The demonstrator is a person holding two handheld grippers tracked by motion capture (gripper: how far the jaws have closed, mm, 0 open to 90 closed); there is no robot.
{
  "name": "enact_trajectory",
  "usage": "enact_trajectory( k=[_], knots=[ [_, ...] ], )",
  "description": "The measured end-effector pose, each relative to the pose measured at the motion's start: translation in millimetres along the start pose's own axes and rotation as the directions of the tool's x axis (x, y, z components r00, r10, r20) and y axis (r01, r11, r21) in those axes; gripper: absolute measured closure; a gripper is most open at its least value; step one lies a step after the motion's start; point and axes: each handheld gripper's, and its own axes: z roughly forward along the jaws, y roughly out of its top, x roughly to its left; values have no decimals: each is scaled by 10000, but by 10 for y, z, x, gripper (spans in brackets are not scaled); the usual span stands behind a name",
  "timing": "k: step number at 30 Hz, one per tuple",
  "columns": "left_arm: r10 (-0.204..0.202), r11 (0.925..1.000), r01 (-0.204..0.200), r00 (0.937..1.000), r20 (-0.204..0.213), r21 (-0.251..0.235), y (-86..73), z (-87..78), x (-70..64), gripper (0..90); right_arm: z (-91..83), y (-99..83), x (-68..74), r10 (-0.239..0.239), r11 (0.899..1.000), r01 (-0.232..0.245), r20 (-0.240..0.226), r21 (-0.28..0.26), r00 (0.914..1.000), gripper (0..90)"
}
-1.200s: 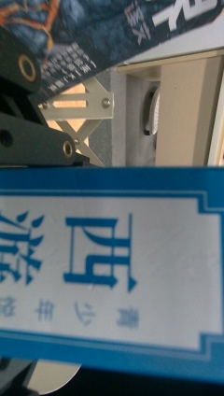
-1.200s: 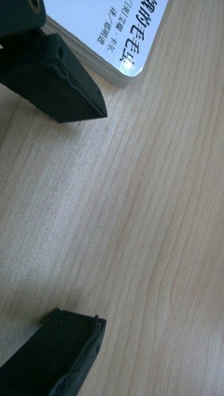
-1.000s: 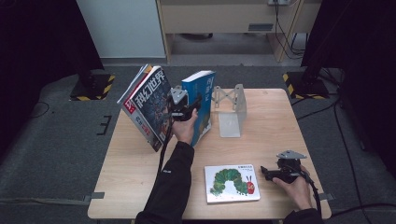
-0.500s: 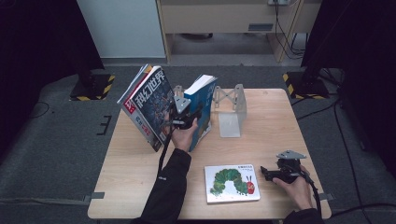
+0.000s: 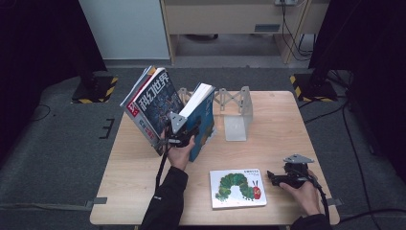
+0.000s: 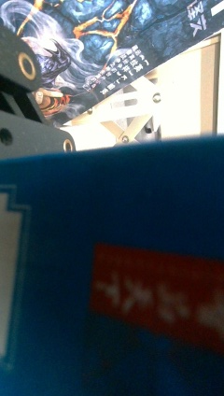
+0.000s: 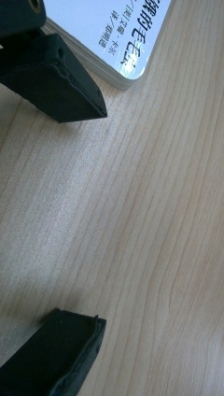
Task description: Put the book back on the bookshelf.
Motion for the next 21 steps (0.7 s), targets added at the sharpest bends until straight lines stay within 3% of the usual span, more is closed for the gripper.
enact_trajectory(
  k=[12, 21],
  knots=[
    [-344, 9991, 347, 9993, 126, -262, -42, 16, -82, 581, 3, 1, 1, 1, 10000, -1, -18, 1, 10000, 23],
    [-263, 9990, 269, 9995, 174, -356, -35, 120, -179, 577, 6, 7, 1, -10, 10000, 10, -31, 18, 10000, 20]
  ],
)
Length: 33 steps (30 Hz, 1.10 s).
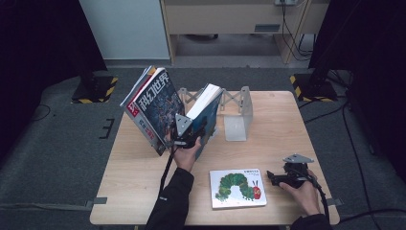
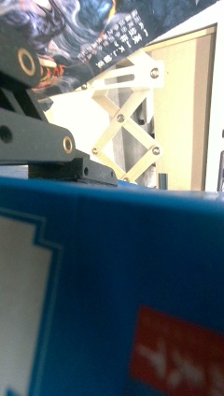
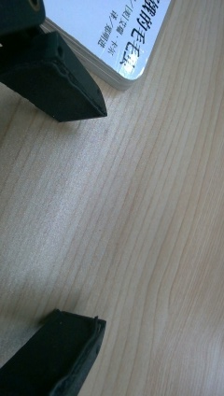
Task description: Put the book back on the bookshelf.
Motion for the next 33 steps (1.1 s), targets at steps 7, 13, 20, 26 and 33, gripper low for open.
enact_trajectory(
  k=[7, 13, 20, 26, 33],
  knots=[
    [36, 10000, -37, 9999, -156, -35, -4, 55, 1, 574, 0, 0, 0, 1, 10000, -1, 2, 1, 10000, 20],
    [-408, 9986, 423, 9981, 454, -321, -92, -56, 72, 554, -1, -1, 2, 18, 10000, -18, 5, 9, 10000, 20],
    [-184, 9989, 203, 9988, 450, -417, -152, -114, 48, 547, -1, -1, 2, 17, 10000, -17, 5, 8, 10000, 20],
    [-153, 9995, 165, 9990, 422, -271, -188, -178, 83, 549, 0, 0, 1, 4, 10000, -4, 2, 0, 10000, 20],
    [-241, 9996, 247, 9990, 366, -161, -278, -219, 97, 564, -1, 0, 2, 17, 10000, -17, 5, 7, 10000, 20]
  ],
)
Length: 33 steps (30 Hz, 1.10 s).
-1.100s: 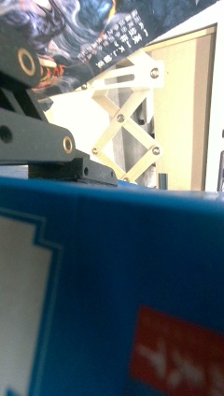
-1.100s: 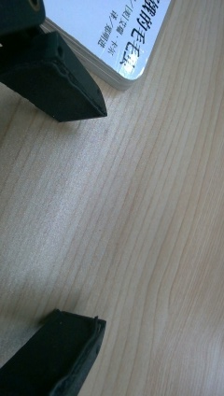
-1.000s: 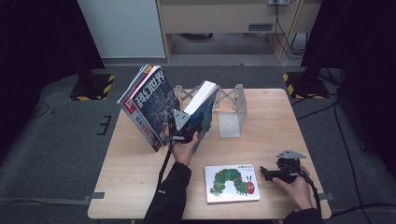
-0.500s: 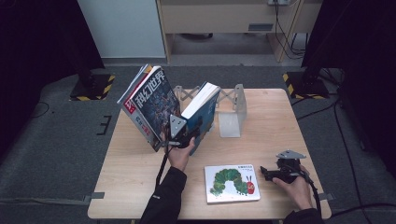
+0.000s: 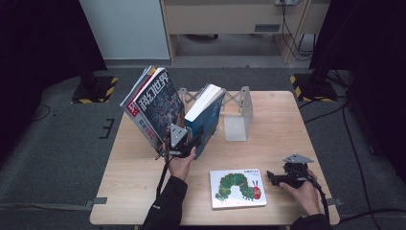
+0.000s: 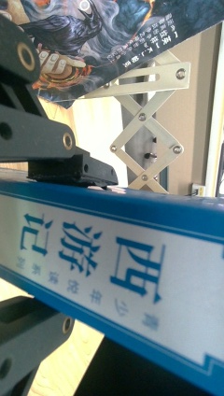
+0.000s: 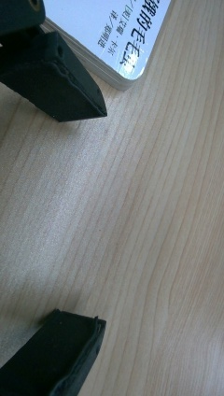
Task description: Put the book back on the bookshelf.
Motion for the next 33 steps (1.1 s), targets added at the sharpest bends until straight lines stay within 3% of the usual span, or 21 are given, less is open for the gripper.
enact_trajectory(
  k=[4, 9, 15, 21, 26, 28, 31, 33],
  knots=[
    [68, 10000, -68, 9994, -352, -11, 7, 21, -40, 580, 1, 0, -2, -19, 10000, 19, -3, -9, 10000, 20],
    [-81, 9998, 75, 9993, -363, -175, -10, 54, -68, 580, 3, 2, -2, -32, 10000, 32, -15, -7, 10000, 19],
    [-80, 9996, 58, 9971, -755, -291, -7, 158, -146, 580, 7, 6, 0, -17, 10000, 17, -23, 2, 10000, 17],
    [-262, 9982, 212, 9957, -892, -564, -21, 256, -138, 577, 8, 7, -1, -36, 10000, 36, -19, -11, 10000, 17],
    [-250, 9995, 230, 9948, -984, -212, 40, 315, -92, 573, 7, 7, -1, -28, 10000, 28, -26, -2, 10000, 17],
    [-181, 9997, 169, 9961, -858, -150, 38, 286, -61, 568, 6, 6, 1, -10, 10000, 10, -23, 1, 10000, 17],
    [-239, 9997, 239, 9994, -243, 1, 15, 196, -20, 541, 7, 6, 1, -11, 10000, 11, -23, -1, 10000, 17],
    [-165, 9998, 166, 9998, -58, 115, -22, 131, -21, 535, 7, 6, 1, -10, 10000, 10, -22, 0, 10000, 17]
  ],
)
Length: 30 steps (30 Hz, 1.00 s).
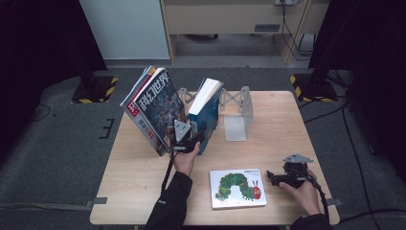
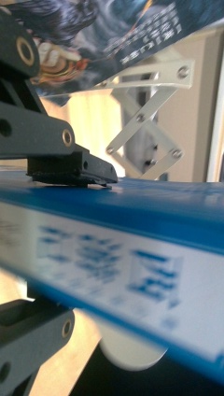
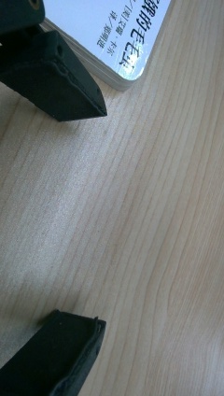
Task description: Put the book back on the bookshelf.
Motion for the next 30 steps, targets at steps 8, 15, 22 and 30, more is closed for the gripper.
enact_trajectory(
  k=[8, 15, 22, 30],
  knots=[
    [-200, 9990, 199, 9998, 1, 405, -91, -46, 18, 551, 0, 0, 0, -1, 10000, 1, 0, 1, 10000, 17],
    [-80, 9983, 93, 9997, -224, 578, -59, 34, -70, 563, 0, 1, -2, -16, 10000, 16, -4, -3, 10000, 17],
    [187, 9971, -166, 9995, -270, 739, -25, 172, -159, 533, 0, 1, -2, -21, 10000, 21, -5, -1, 10000, 17],
    [260, 9969, -251, 9996, -112, 747, -14, 310, -208, 495, 0, 0, -1, -7, 10000, 7, 0, -2, 10000, 17]
  ],
)
